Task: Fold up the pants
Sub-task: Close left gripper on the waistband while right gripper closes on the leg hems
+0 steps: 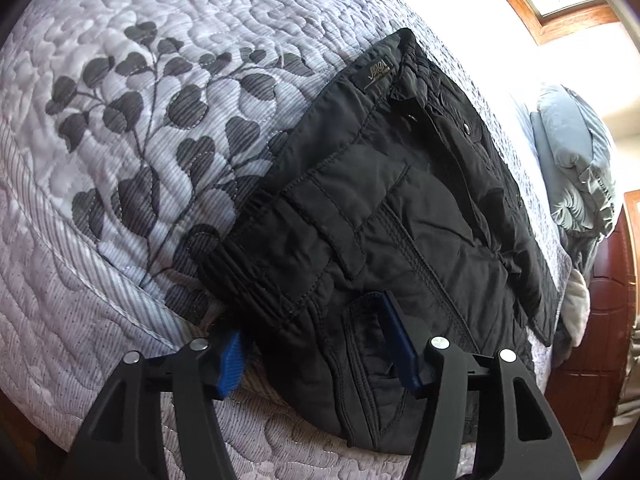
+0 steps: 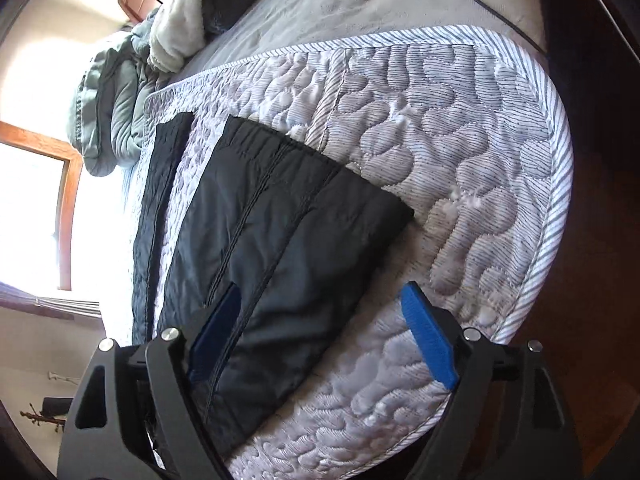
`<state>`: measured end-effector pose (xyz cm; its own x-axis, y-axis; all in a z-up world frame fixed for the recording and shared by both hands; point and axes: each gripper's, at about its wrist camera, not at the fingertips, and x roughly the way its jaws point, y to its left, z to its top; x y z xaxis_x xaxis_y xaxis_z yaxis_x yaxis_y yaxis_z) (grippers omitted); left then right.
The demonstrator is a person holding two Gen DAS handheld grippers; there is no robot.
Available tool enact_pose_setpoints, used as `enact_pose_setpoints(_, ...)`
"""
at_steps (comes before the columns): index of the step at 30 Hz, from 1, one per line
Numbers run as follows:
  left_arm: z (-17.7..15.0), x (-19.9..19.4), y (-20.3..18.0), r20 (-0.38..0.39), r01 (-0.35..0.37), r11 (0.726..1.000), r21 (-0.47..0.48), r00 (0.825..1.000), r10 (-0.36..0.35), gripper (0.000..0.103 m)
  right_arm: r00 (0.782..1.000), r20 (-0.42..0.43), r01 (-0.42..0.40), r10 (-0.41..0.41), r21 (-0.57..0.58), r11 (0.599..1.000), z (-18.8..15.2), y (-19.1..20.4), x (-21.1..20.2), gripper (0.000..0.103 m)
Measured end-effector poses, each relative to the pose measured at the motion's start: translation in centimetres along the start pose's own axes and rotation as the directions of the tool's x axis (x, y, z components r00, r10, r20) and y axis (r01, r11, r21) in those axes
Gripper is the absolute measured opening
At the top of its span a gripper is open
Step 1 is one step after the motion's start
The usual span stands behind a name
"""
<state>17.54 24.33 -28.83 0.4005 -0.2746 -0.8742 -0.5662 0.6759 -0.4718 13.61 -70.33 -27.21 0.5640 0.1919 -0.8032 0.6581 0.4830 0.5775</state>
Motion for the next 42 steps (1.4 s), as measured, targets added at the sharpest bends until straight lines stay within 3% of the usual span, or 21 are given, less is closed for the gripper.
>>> enact_pose_setpoints(3, -0.1, 0.0, -0.2, 0.022, -0.045, 0.999, -0.011, 0.999, 0.046, 0.048, 1.0, -0.004, -0.013, 0.013, -0.007, 1.0, 0.8, -0.3, 0.9, 0.082)
enact_pose_setpoints(4, -0.2, -0.1, -0.1, 0.03, -0.05, 0.999, -0.017, 0.998, 0.05, 0.041, 1.0, -0.005, -0.02, 0.02, -0.013, 1.0, 1.0, -0.2, 1.2, 0.07)
enact_pose_setpoints(5, -0.3, -0.5, 0.3, 0.045, -0.049, 0.998, -0.026, 0.998, 0.05, 0.034, 0.999, -0.013, -0.032, 0.031, -0.022, 0.999, 0.8, 0.0, 1.5, 0.048)
enact_pose_setpoints(8, -0.8, -1.7, 0.7, 0.115, -0.085, 0.994, -0.065, 0.989, 0.092, 0.023, 0.999, -0.025, -0.045, 0.045, -0.033, 0.998, 0.2, 0.3, 1.9, 0.017)
enact_pose_setpoints(12, -0.8, -3.9, 2.6, 0.206, -0.141, 0.98, -0.137, 0.964, 0.168, 0.021, 0.994, -0.068, -0.091, 0.086, -0.079, 0.993, -2.0, 2.2, 2.2, 0.014)
enact_pose_setpoints(15, -0.1, -5.7, 6.2, 0.229, -0.147, 0.965, -0.217, 0.953, 0.197, 0.021, 0.991, -0.106, -0.094, 0.079, -0.143, 0.985, -4.5, 4.2, 2.2, 0.012)
enact_pose_setpoints(18, 0.1, -7.7, 9.4, 0.275, -0.154, 0.943, -0.295, 0.932, 0.239, 0.021, 0.988, -0.145, -0.08, 0.051, -0.206, 0.975, -7.2, 5.2, 2.4, 0.011)
enact_pose_setpoints(21, -0.3, -7.8, 11.9, 0.268, -0.137, 0.921, -0.364, 0.932, 0.244, 0.021, 0.986, -0.165, -0.046, 0.01, -0.217, 0.975, -8.9, 4.4, 3.1, 0.01)
enact_pose_setpoints(24, -0.3, -7.6, 11.2, 0.268, -0.159, 0.926, -0.343, 0.928, 0.259, 0.021, 0.987, -0.16, -0.04, 0.007, -0.206, 0.978, -9.3, 3.9, 2.5, 0.01)
enact_pose_setpoints(27, 0.0, -7.3, 11.0, 0.24, -0.149, 0.929, -0.339, 0.941, 0.238, 0.027, 0.983, -0.181, -0.024, -0.025, -0.263, 0.964, -9.6, 4.5, 2.2, 0.015)
enact_pose_setpoints(28, 0.5, -7.4, 10.9, 0.229, -0.146, 0.934, -0.326, 0.947, 0.227, 0.031, 0.981, -0.192, -0.028, -0.028, -0.284, 0.958, -9.6, 4.7, 1.9, 0.026)
enact_pose_setpoints(29, 0.8, -7.7, 10.8, 0.214, -0.166, 0.939, -0.302, 0.948, 0.237, 0.043, 0.979, -0.203, -0.046, -0.013, -0.285, 0.957, -9.5, 4.9, 1.6, 0.047)
enact_pose_setpoints(30, 0.9, -8.7, 11.4, 0.209, -0.19, 0.941, -0.28, 0.944, 0.253, 0.051, 0.979, -0.202, -0.056, -0.003, -0.286, 0.957, -9.1, 5.1, 1.1, 0.057)
enact_pose_setpoints(31, 0.5, -9.2, 11.2, 0.204, -0.24, 0.933, -0.268, 0.932, 0.298, 0.075, 0.984, -0.179, -0.037, -0.019, -0.308, 0.951, -8.7, 5.4, 0.3, 0.065)
enact_pose_setpoints(32, 0.7, -10.2, 11.3, 0.209, -0.283, 0.923, -0.26, 0.917, 0.34, 0.088, 0.987, -0.153, -0.003, -0.053, -0.345, 0.939, -8.4, 5.7, -0.6, 0.065)
enact_pose_setpoints(35, 3.3, -12.9, 10.5, 0.257, -0.308, 0.938, -0.16, 0.904, 0.341, 0.089, 0.988, -0.068, 0.094, -0.137, -0.435, 0.895, -7.1, 7.2, -3.1, 0.065)
enact_pose_setpoints(37, 6.3, -14.2, 9.1, 0.297, -0.313, 0.947, -0.073, 0.9, 0.321, 0.093, 0.989, -0.044, 0.102, -0.14, -0.483, 0.87, -6.2, 8.9, -4.3, 0.069)
enact_pose_setpoints(38, 7.9, -14.5, 8.3, 0.312, -0.299, 0.954, -0.026, 0.904, 0.291, 0.095, 0.99, -0.052, 0.087, -0.129, -0.497, 0.863, -5.7, 10.0, -4.4, 0.08)
enact_pose_setpoints(40, 11.4, -14.7, 6.3, 0.327, -0.256, 0.965, 0.061, 0.918, 0.223, 0.099, 0.993, -0.082, 0.031, -0.086, -0.514, 0.857, -5.0, 12.8, -4.1, 0.09)
enact_pose_setpoints(42, 14.9, -13.9, 4.6, 0.303, -0.202, 0.972, 0.122, 0.94, 0.157, 0.099, 0.989, -0.14, -0.03, -0.05, -0.52, 0.853, -3.9, 16.0, -2.1, 0.09)
